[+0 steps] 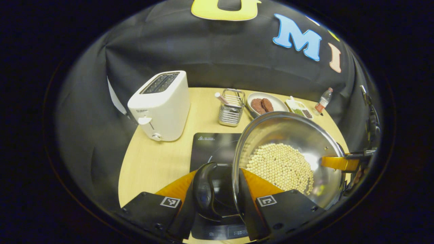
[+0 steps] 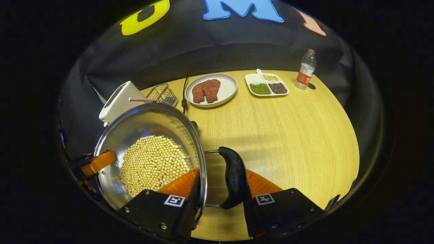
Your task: First push the handle of the pot to place it horizontally, then grasp the pot with both hands and set it on the induction cooktop.
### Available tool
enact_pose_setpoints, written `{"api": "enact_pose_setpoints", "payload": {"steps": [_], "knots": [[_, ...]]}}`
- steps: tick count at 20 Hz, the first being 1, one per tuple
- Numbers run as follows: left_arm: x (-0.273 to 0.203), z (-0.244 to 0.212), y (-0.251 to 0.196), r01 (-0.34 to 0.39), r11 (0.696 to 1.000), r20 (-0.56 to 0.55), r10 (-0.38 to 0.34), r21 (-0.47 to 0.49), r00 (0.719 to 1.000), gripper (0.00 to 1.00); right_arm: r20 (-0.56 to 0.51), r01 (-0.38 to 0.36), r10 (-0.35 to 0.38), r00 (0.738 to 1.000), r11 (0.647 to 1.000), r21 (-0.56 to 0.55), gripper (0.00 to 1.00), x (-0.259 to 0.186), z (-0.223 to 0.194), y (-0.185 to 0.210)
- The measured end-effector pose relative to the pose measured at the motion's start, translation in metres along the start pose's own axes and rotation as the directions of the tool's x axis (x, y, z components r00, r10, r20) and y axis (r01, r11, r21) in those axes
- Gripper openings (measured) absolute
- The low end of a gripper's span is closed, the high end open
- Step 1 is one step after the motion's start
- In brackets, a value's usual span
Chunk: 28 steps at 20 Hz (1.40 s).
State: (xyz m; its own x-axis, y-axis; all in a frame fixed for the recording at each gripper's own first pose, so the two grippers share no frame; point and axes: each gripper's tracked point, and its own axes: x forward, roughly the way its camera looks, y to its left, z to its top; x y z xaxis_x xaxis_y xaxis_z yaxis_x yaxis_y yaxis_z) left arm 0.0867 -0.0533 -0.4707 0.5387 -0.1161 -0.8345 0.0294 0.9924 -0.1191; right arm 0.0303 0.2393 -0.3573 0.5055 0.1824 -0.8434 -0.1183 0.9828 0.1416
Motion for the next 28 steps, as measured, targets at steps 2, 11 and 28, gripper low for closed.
{"api": "enact_pose_setpoints", "payload": {"steps": [2,11,28], "knots": [[0.000,0.000,0.000,0.002,1.000,0.004,-0.002,-0.005,1.000,0.64,-0.004,0.001,-0.001,1.000,1.000,0.000,0.60,0.004,0.000,0.008],[0.005,-0.002,-0.001,0.017,0.999,-0.005,-0.018,-0.028,1.000,0.65,-0.019,0.016,-0.017,1.000,1.000,-0.013,0.60,0.024,0.000,0.030],[0.006,-0.004,0.008,0.079,0.993,0.018,-0.078,-0.083,0.997,0.64,-0.007,0.014,-0.014,1.000,1.000,0.000,0.60,0.044,-0.006,0.045]]}}
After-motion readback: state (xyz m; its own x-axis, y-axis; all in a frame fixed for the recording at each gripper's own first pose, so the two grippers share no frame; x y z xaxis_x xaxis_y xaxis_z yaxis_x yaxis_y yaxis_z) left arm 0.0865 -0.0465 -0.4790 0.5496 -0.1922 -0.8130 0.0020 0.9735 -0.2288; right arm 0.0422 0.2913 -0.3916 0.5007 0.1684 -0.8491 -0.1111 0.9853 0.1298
